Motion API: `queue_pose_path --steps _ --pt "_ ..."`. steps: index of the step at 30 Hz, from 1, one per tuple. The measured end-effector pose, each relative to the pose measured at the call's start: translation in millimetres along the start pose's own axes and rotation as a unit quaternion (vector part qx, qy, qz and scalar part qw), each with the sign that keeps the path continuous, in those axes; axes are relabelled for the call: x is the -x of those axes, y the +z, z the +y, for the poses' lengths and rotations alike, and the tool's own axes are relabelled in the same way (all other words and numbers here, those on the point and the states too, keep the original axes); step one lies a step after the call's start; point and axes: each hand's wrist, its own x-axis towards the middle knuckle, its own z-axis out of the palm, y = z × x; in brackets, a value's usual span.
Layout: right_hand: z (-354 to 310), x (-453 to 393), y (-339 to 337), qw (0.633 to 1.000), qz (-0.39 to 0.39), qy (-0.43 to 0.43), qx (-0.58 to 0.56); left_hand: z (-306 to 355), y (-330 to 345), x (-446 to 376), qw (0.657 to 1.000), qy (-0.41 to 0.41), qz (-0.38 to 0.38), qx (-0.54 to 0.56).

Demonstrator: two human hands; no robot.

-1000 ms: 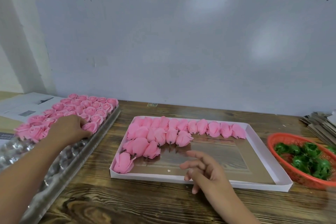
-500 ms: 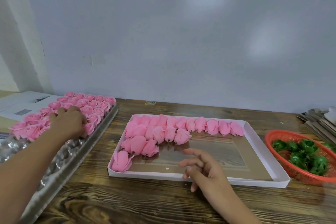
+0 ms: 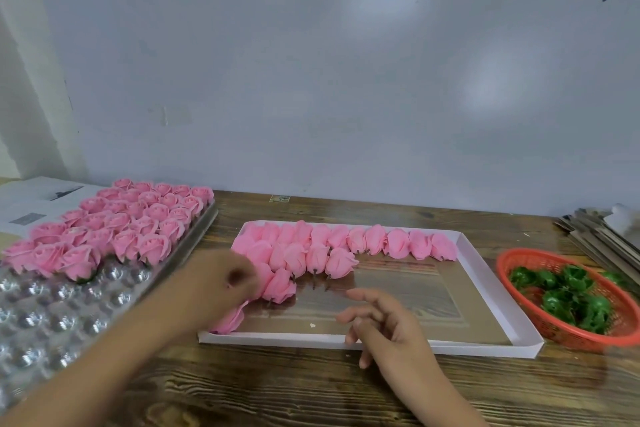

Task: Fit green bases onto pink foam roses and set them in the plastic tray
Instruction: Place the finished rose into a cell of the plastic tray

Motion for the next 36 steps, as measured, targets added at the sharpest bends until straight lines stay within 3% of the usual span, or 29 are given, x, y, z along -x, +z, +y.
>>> queue_pose_path --steps 3,8,10,14,21,28,36 --pt "2.0 -0.7 -2.4 1.000 0.023 -0.015 0.014 22.1 46.6 24.4 0.991 0.093 -0.085 0.037" --pt "4.5 -6.3 -9.7 0.971 0.138 -0.089 0.174 18.9 89.5 24.5 0.981 0.189 0.032 -0.032" --pt "5.7 -15.1 -15.1 0.958 0.142 -0.051 0.244 17.1 93.5 24.4 0.975 0.211 0.054 -0.042" --pt "4.7 -46.6 -16.0 0.931 0.073 0.068 0.352 15.6 97.0 27.1 0.965 0.231 0.107 -0.060" --pt "8.5 -101.7 15.1 0.946 0.103 0.111 0.286 17.3 98.7 29.9 0.958 0.247 0.139 -0.053" --pt "18.6 -126.7 31.5 0.936 0.160 0.164 0.266 17.2 100.2 28.7 0.954 0.253 0.151 -0.058" --pt "20.9 -132.5 38.8 0.939 0.188 0.165 0.238 16.5 102.0 27.3 0.954 0.254 0.150 -0.056"
